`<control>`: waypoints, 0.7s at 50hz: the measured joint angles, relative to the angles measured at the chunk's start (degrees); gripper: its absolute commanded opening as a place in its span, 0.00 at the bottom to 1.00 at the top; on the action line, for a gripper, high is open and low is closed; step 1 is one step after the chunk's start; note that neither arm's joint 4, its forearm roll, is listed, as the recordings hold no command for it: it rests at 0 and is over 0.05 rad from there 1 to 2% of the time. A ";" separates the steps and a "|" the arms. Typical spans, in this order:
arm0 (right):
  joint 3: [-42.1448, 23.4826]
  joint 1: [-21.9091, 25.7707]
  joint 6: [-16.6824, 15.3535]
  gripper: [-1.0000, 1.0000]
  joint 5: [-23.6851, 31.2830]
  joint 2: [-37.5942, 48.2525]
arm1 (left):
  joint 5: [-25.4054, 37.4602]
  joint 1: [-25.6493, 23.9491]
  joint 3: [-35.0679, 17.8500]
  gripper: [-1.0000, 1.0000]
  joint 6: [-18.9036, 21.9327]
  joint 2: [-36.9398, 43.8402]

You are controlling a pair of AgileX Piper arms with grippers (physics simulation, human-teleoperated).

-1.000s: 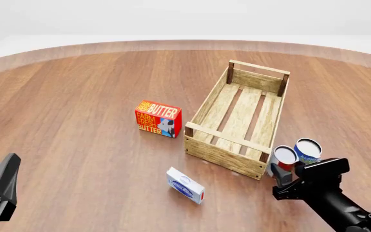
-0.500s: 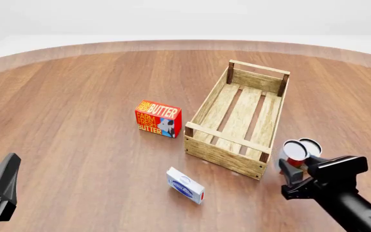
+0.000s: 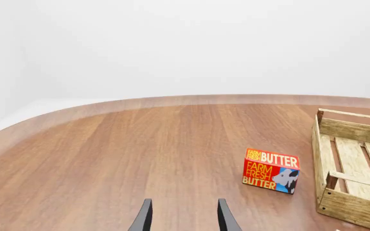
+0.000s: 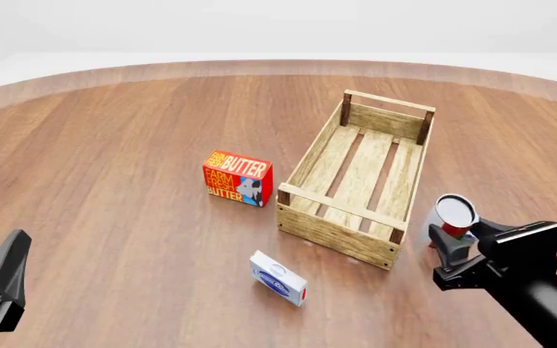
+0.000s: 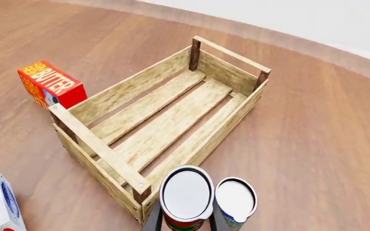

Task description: Pick up the tomato sauce, and put it in the wooden tray.

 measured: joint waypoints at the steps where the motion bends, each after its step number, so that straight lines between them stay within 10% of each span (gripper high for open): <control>1: -0.25 0.03 -0.09 0.00 0.44 -0.33 | 0.00 0.00 0.00 1.00 0.00 0.00; 35: -10.53 2.66 -2.75 0.00 7.19 -0.82 | 0.00 0.00 0.00 1.00 0.00 0.00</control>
